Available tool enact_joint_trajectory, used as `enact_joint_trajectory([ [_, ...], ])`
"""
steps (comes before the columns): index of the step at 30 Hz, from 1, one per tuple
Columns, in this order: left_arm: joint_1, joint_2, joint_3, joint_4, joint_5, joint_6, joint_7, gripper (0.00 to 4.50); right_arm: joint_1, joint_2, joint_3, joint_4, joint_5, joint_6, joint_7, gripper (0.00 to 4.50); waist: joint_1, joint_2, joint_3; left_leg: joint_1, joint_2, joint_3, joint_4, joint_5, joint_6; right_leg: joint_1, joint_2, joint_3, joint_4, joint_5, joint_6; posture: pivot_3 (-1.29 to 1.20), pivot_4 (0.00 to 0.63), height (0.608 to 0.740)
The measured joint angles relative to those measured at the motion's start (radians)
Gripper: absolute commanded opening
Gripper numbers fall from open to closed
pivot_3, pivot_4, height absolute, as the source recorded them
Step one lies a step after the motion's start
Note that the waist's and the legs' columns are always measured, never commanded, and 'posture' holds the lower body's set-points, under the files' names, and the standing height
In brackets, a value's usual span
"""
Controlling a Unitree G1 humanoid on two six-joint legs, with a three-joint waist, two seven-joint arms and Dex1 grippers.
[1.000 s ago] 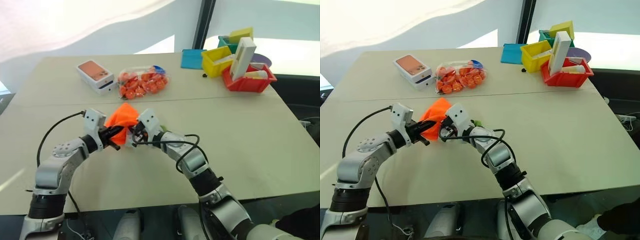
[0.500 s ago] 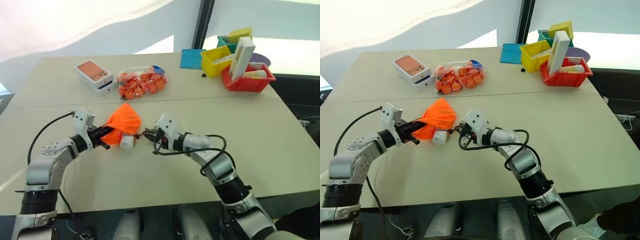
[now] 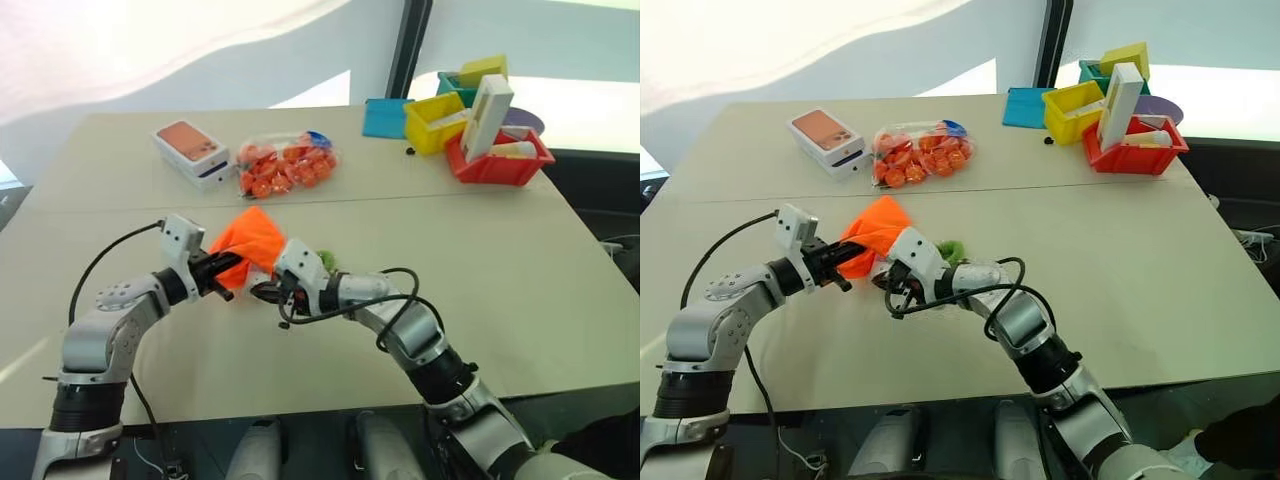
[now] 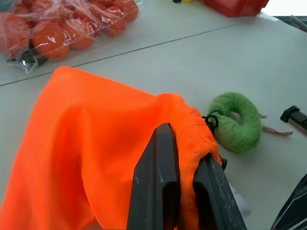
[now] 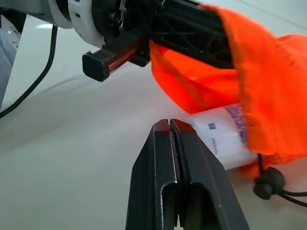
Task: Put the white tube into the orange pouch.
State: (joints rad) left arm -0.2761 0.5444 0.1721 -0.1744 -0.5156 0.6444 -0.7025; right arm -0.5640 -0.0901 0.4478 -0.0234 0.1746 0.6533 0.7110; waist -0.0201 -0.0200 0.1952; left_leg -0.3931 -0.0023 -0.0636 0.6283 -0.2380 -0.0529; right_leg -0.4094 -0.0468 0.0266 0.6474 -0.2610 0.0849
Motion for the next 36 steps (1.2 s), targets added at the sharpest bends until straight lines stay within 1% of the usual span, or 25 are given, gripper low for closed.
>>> enact_joint_trajectory([
  [5, 0.02, 0.004, -0.001, -0.04, -0.01, 0.006, 0.004, 0.0, -0.004, 0.018, -0.006, 0.081, -0.069, -0.046, -0.098, 0.03, 0.0, 0.0, 0.0, 0.0, 0.0, 0.0, 0.0, 0.0, 0.0, 0.0, 0.0, 0.0, 0.0, 0.0, 0.0, 0.0, 0.15, 0.74],
  [8, 0.044, 0.013, -0.004, -0.045, -0.01, 0.006, -0.003, 0.0, -0.005, 0.033, -0.042, 0.087, -0.082, -0.081, -0.149, 0.03, -0.002, 0.0, 0.0, 0.0, 0.0, 0.0, 0.0, 0.0, 0.0, 0.0, 0.0, 0.0, 0.0, 0.0, 0.0, 0.0, 0.15, 0.74],
  [14, 0.066, 0.02, -0.047, -0.048, -0.001, 0.002, -0.015, 0.0, -0.001, 0.046, -0.058, 0.091, -0.086, -0.133, -0.178, 0.03, -0.002, 0.0, 0.0, 0.0, 0.0, 0.0, -0.001, 0.0, 0.0, 0.0, 0.0, 0.0, 0.0, 0.0, 0.0, 0.0, 0.15, 0.74],
  [21, 0.087, 0.023, -0.109, -0.064, 0.038, -0.027, -0.016, 0.0, -0.002, 0.106, -0.065, 0.213, -0.115, -0.213, -0.243, 0.03, -0.003, 0.0, 0.0, 0.0, 0.0, 0.0, -0.001, 0.0, 0.0, 0.0, 0.0, 0.0, 0.0, 0.0, -0.001, 0.0, 0.15, 0.74],
  [25, 0.12, 0.024, -0.121, -0.08, 0.051, -0.045, -0.016, 0.0, -0.001, 0.104, -0.066, 0.221, -0.131, -0.228, -0.253, 0.03, -0.004, 0.0, 0.0, 0.0, 0.001, 0.0, -0.001, 0.0, 0.0, -0.001, 0.0, 0.0, 0.0, -0.001, -0.002, 0.0, 0.15, 0.74],
  [27, 0.138, 0.029, -0.12, -0.083, 0.053, -0.046, -0.017, 0.0, 0.011, 0.077, -0.066, 0.184, -0.131, -0.227, -0.238, 0.03, -0.003, 0.0, 0.0, 0.0, 0.001, 0.0, -0.001, 0.0, 0.0, -0.001, 0.0, 0.0, 0.0, -0.002, -0.003, 0.0, 0.15, 0.74],
  [31, 0.183, 0.059, -0.115, -0.08, 0.065, -0.063, -0.026, 0.0, 0.071, -0.046, -0.066, 0.015, -0.108, -0.208, -0.133, 0.03, -0.001, 0.0, 0.0, 0.0, 0.0, 0.0, -0.001, 0.0, 0.0, 0.0, 0.0, 0.0, -0.001, -0.002, -0.003, 0.0, 0.15, 0.74],
  [34, 0.208, 0.076, -0.104, -0.073, 0.069, -0.075, -0.037, 0.0, 0.092, -0.116, -0.091, -0.07, -0.061, -0.159, -0.064, 0.03, -0.003, 0.0, 0.0, 0.0, 0.001, 0.0, -0.001, 0.0, 0.0, 0.0, 0.0, 0.0, -0.001, -0.002, -0.003, 0.0, 0.15, 0.74],
  [35, 0.221, 0.082, -0.097, -0.073, 0.068, -0.084, -0.042, 0.0, 0.094, -0.138, -0.098, -0.091, -0.049, -0.147, -0.046, 0.55, -0.004, 0.0, 0.0, 0.0, 0.001, 0.0, -0.001, 0.0, 0.0, 0.0, 0.0, 0.0, -0.001, -0.002, -0.003, 0.0, 0.15, 0.74],
  [36, 0.23, 0.085, -0.094, -0.073, 0.068, -0.087, -0.046, 0.0, 0.094, -0.156, -0.104, -0.103, -0.045, -0.139, -0.037, 0.92, -0.005, 0.0, 0.0, 0.001, 0.001, 0.0, -0.001, 0.0, 0.0, 0.0, 0.0, 0.0, -0.001, -0.002, -0.004, 0.0, 0.15, 0.74],
])
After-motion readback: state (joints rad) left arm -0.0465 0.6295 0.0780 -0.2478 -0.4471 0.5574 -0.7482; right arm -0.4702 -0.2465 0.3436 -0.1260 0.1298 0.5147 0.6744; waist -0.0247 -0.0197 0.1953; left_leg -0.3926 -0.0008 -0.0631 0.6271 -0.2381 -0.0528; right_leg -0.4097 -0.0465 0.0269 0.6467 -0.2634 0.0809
